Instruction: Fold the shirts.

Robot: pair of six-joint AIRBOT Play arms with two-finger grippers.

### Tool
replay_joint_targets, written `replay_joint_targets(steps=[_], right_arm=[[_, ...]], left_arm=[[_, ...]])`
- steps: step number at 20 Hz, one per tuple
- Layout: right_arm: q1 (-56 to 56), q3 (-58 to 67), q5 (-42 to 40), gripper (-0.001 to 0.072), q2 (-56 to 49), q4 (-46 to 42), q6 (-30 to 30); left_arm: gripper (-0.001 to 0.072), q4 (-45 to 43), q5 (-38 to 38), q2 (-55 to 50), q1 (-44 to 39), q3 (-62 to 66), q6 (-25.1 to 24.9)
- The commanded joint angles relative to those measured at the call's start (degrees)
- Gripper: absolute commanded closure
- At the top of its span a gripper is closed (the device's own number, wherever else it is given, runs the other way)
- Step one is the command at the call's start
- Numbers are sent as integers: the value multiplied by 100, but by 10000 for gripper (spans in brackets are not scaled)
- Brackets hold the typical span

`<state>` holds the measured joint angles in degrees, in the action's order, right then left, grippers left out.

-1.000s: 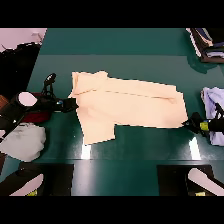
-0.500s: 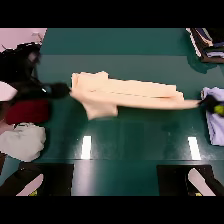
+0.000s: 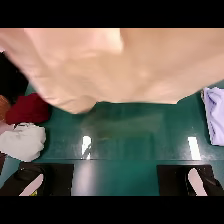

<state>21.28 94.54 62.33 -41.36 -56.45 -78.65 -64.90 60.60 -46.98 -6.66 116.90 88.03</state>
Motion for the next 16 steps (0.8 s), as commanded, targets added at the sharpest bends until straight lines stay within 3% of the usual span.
replay_joint_targets(steps=[1, 5, 8, 16], right_arm=[[2, 1357, 321, 697, 26, -409, 52], [2, 2232, 1099, 698, -175, -979, -59], [0, 2546, 1792, 698, -627, -907, -249], [-514, 155, 2374, 698, -1998, -848, -295]], left_arm=[[682, -70, 103, 15, 2, 1399, 7], [682, -90, 273, 13, 2, 1266, 9], [681, -160, 293, 13, 2, 236, 57], [680, -260, 330, -1196, 2, -2481, 44]])
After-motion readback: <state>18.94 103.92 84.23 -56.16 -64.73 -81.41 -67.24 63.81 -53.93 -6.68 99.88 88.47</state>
